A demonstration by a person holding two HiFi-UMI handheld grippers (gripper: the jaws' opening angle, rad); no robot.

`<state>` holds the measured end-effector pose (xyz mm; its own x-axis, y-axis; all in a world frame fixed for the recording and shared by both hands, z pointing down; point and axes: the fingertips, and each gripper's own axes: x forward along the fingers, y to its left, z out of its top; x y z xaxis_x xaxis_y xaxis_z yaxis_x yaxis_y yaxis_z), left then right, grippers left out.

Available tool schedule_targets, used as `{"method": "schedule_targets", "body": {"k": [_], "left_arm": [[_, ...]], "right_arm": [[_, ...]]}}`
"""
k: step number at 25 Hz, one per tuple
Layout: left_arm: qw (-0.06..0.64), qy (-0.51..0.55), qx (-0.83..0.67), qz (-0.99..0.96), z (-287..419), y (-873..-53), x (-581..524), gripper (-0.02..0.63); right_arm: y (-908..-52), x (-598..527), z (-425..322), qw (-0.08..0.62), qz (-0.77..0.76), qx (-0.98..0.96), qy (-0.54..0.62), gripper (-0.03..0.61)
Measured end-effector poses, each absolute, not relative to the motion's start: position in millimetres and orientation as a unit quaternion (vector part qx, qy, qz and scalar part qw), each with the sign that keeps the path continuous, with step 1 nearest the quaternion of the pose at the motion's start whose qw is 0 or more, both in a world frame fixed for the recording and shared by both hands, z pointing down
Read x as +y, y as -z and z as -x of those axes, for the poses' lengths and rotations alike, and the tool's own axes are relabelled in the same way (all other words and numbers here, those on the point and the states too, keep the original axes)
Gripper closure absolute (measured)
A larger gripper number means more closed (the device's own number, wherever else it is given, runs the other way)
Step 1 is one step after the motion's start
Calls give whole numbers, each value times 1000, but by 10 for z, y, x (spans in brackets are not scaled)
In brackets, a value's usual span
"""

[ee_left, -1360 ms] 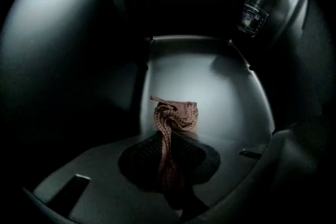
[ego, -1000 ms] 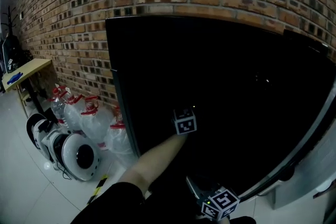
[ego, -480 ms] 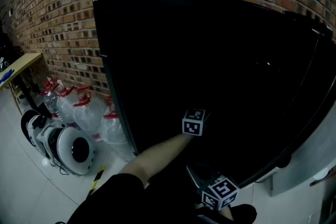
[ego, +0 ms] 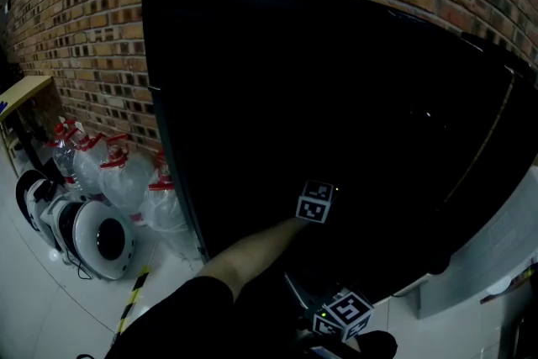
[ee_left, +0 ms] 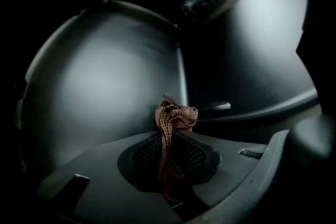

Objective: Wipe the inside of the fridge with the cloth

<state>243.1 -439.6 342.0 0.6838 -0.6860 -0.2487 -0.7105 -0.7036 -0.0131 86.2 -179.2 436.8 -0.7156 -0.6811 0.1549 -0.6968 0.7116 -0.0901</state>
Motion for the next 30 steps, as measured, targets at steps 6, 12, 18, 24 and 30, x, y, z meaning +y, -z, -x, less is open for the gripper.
{"method": "schedule_targets", "body": {"k": [6,12,18,24,30], "left_arm": [[108,-87,381,914,-2329,-3438,-4395,566],[111,-95,406,902,-2058,-3398,-4483,565],[87,-100,469,873,-1603,-3441,-4617,566],[87,-90,524,842,-1218,-3453,-4732,566],[78,-89,564,817,-897,-3481,-4833,566]], "right_arm": [[-4346,-1763,-842,59,-370,-925,-69,574],[-4307,-1785,-858,56,-376,-922,-70,574],[-4283,-1797,-858,50,-377,-922,-67,574],[-4227,-1800,-856,43,-376,-924,-60,574],[-4213,-1796,-825,34,-370,-927,-60,574]]}}
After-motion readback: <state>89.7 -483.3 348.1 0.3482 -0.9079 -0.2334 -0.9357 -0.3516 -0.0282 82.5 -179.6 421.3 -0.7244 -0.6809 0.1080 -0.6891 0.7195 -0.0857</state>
